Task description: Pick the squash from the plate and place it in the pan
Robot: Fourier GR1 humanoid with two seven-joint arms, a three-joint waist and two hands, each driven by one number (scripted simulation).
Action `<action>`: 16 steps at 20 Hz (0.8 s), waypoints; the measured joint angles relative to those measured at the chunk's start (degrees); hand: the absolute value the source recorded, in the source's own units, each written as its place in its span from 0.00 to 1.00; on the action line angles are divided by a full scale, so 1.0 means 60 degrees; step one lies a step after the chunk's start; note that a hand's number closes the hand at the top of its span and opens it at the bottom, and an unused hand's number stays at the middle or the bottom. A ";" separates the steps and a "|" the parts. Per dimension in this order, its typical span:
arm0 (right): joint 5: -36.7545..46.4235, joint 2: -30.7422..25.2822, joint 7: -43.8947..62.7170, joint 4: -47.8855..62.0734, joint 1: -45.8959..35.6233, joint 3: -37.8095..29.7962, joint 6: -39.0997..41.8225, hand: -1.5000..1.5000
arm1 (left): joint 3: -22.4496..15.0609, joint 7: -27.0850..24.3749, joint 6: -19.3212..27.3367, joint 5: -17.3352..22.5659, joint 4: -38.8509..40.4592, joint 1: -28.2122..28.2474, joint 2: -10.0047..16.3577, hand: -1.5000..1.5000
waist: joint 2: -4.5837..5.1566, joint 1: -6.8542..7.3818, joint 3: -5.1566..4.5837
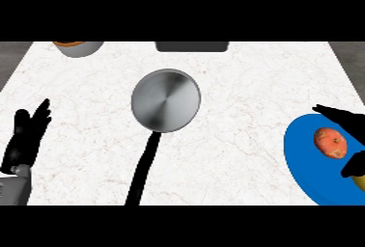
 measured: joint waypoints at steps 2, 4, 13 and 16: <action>0.0245 0.0107 -0.0004 0.0245 -0.0117 -0.0016 -0.0028 0.00 | -0.0010 0.0009 0.0009 -0.0091 -0.0218 0.0169 -0.0139 0.50 | 0.0000 0.0011 0.0004; 0.0505 0.0180 -0.0140 0.0494 -0.0057 -0.0016 -0.0229 0.00 | 0.0083 0.0241 -0.0135 -0.0088 -0.0462 0.0191 -0.0068 0.50 | -0.0002 0.0014 0.0003; 0.1633 0.0383 -0.1212 0.1616 -0.0485 -0.0044 -0.2004 1.00 | 0.0208 0.0159 -0.0218 -0.0403 -0.0356 0.0121 -0.0313 0.50 | -0.0005 0.0027 -0.0010; 0.1799 0.0420 -0.1426 0.1812 -0.0607 -0.0238 -0.2202 1.00 | 0.0291 0.0256 -0.0237 -0.0498 -0.0410 0.0059 -0.0404 0.50 | -0.0005 0.0018 -0.0005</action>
